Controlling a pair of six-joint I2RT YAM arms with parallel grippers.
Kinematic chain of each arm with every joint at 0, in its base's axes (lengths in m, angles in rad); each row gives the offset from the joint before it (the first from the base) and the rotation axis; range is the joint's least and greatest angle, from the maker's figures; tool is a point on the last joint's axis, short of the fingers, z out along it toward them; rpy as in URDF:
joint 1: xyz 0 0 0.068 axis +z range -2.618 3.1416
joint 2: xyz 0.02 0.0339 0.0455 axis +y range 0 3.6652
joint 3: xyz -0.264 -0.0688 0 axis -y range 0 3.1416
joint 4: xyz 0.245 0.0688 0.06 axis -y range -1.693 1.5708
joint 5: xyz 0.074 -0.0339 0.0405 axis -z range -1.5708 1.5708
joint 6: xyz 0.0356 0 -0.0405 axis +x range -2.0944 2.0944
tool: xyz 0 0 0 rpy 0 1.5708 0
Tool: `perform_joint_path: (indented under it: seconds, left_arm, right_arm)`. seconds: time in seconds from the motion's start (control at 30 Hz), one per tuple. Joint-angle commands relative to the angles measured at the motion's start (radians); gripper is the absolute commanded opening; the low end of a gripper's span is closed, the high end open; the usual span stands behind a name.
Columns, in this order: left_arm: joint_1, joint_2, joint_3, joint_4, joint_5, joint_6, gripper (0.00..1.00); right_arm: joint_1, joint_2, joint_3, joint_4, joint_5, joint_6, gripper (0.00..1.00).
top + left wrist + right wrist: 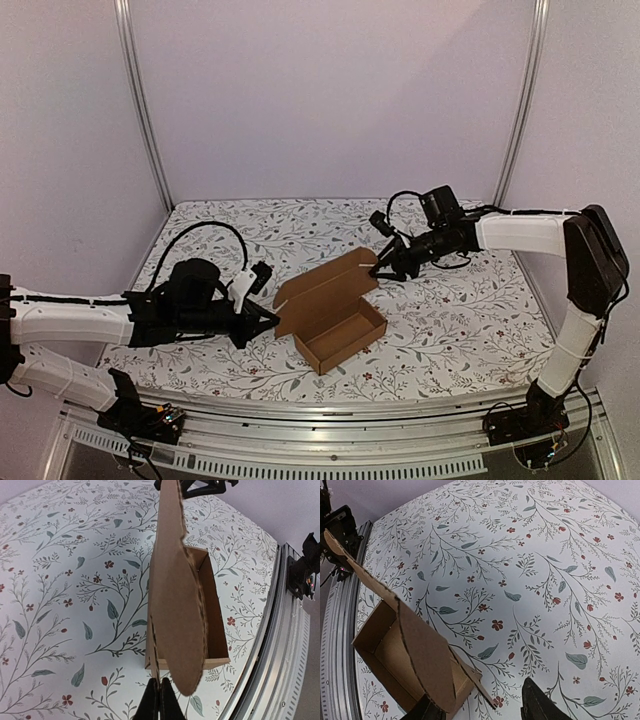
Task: Fold the paper box
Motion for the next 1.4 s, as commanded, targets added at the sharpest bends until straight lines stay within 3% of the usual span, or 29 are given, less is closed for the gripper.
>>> perform_joint_path:
  seconds: [0.0,0.13,0.63,0.93,1.37]
  left_arm:
    - [-0.019,0.015,0.026,-0.010,0.005,0.016,0.00]
    - [-0.019,0.014,0.025,-0.014,0.000,0.016,0.00]
    - [-0.018,0.019,0.033,-0.021,-0.038,0.010,0.00]
    - [-0.019,0.028,0.067,-0.047,-0.096,-0.031,0.00]
    - [-0.028,0.136,0.193,-0.174,-0.220,-0.150,0.00]
  right_arm:
    - [-0.008,0.032,0.024,-0.013,-0.003,-0.003,0.49]
    - [-0.007,0.034,0.023,-0.022,0.001,-0.010,0.42]
    - [-0.007,-0.014,-0.017,-0.059,0.011,-0.028,0.00]
    - [0.061,-0.119,-0.134,0.032,0.081,0.044,0.00]
    - [0.329,-0.284,-0.308,0.163,0.565,0.283,0.00]
